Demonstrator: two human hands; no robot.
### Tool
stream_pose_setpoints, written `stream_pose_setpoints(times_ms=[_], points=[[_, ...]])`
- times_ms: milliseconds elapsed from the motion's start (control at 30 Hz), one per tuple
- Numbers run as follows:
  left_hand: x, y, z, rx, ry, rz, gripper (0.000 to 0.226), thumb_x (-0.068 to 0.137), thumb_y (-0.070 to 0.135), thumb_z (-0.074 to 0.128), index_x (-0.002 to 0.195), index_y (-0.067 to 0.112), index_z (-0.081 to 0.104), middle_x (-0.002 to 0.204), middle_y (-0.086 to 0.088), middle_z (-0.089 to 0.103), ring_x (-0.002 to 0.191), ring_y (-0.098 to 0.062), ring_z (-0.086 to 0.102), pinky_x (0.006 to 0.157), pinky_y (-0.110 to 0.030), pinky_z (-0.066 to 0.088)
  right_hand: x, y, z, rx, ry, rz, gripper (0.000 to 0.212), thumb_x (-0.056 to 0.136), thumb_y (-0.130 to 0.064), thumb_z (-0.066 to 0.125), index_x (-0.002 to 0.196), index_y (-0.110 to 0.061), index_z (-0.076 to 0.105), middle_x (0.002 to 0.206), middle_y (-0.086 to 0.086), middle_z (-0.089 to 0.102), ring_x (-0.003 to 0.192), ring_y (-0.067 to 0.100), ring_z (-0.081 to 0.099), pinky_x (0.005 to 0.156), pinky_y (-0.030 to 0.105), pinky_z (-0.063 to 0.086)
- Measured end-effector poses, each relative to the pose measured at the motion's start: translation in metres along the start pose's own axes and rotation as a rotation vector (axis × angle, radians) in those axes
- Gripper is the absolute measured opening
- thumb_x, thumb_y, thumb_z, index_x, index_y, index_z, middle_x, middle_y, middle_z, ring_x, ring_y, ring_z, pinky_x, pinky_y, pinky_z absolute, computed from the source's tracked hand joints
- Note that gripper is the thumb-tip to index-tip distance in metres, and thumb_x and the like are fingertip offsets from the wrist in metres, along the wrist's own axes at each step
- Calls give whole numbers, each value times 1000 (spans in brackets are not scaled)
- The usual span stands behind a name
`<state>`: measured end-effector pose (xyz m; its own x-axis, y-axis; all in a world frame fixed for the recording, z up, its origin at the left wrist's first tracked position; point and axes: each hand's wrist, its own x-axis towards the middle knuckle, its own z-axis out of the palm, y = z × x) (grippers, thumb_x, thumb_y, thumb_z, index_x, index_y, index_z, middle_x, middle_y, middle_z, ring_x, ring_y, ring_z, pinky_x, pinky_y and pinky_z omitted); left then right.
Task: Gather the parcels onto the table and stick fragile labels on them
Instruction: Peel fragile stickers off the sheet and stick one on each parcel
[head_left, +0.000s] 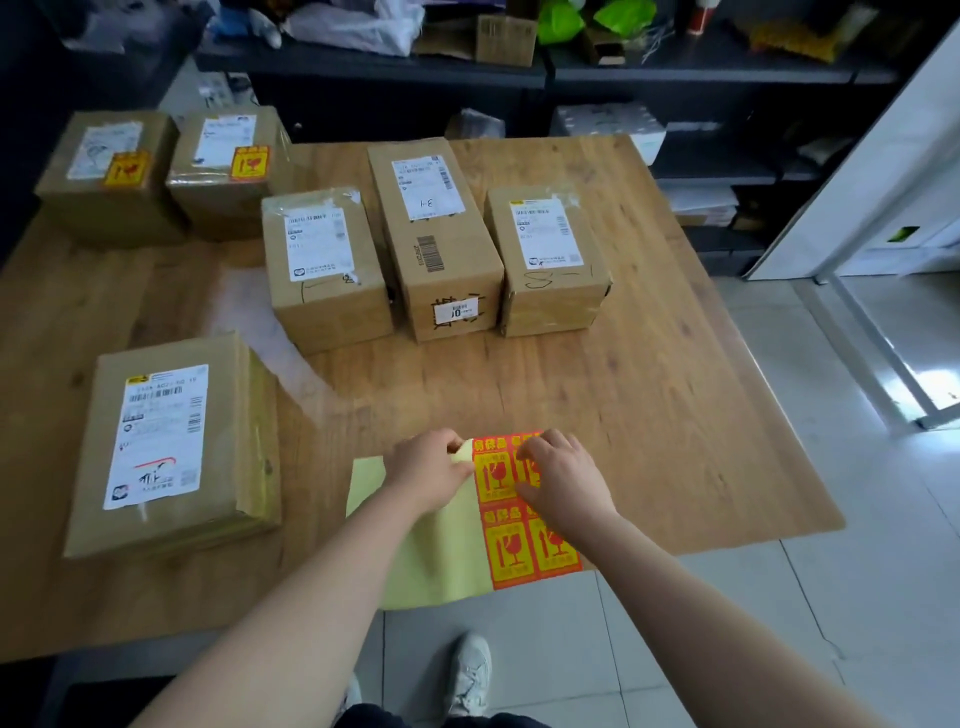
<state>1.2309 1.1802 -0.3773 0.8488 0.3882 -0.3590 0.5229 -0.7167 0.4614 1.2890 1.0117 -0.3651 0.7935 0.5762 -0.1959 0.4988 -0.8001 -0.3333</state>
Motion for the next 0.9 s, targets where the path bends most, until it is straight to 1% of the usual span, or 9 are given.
stream_pose_setpoints(times_ms=[100, 167, 300, 367, 533, 633, 700, 833, 900], points=[[-7, -6, -1, -221, -31, -30, 10, 88, 31, 59, 88, 22, 63, 93, -1, 68, 92, -25, 62, 78, -34, 47, -2, -11, 5, 245, 28, 61, 14, 86, -28, 64, 98, -21, 68, 98, -3, 65, 92, 18, 59, 78, 32, 49], [-13, -8, -2, -353, -29, -34, 13, 89, 24, 55, 80, 19, 62, 84, -2, 68, 85, -26, 64, 74, -36, 49, -1, -18, 7, 407, 60, 110, 11, 86, -25, 65, 95, -22, 71, 91, -6, 69, 85, 13, 63, 77, 30, 51], [-18, -16, 1, -515, -20, -8, 12, 91, 21, 59, 85, 17, 68, 83, 1, 70, 81, -20, 65, 76, -38, 52, 1, -29, 5, 589, 86, 167, 15, 84, -22, 69, 98, -20, 74, 83, -9, 69, 79, 4, 62, 72, 17, 47], [-21, -17, 2, -572, -18, -3, 11, 91, 21, 60, 87, 18, 69, 84, 2, 70, 80, -17, 64, 76, -36, 51, 2, -33, 5, 609, 79, 164, 14, 83, -23, 70, 96, -21, 75, 81, -10, 70, 75, 1, 62, 69, 14, 47], [-25, -17, 5, -746, 31, 8, 9, 91, 17, 62, 93, 20, 70, 89, 5, 70, 80, -9, 61, 75, -26, 46, 3, -39, 3, 708, 53, 182, 13, 81, -25, 74, 93, -20, 77, 78, -11, 71, 76, -1, 66, 74, 21, 53], [-27, -15, 2, -783, 39, 22, 14, 90, 13, 62, 91, 24, 69, 88, 7, 70, 81, -7, 61, 77, -22, 46, 3, -41, 2, 777, 76, 191, 13, 79, -25, 76, 90, -18, 77, 77, -12, 71, 74, -5, 66, 71, 14, 51], [-29, -13, 0, -789, 28, 34, 17, 91, 11, 60, 91, 25, 69, 89, 6, 70, 83, -7, 62, 77, -20, 46, 3, -41, 1, 806, 87, 198, 11, 78, -26, 77, 86, -19, 76, 76, -12, 72, 72, -5, 65, 69, 13, 51], [-33, -9, -5, -771, 12, 53, 18, 92, 10, 59, 93, 24, 68, 90, 6, 70, 82, -6, 61, 74, -15, 46, 4, -42, -2, 829, 77, 204, 7, 79, -28, 76, 76, -22, 75, 70, -8, 72, 67, 4, 65, 60, 18, 50], [-33, -8, -7, -765, 10, 48, 17, 91, 10, 60, 92, 26, 68, 90, 7, 69, 82, -6, 62, 73, -15, 47, 4, -40, -2, 840, 67, 217, 7, 81, -24, 73, 76, -20, 76, 70, -5, 72, 69, 11, 67, 63, 25, 52]])
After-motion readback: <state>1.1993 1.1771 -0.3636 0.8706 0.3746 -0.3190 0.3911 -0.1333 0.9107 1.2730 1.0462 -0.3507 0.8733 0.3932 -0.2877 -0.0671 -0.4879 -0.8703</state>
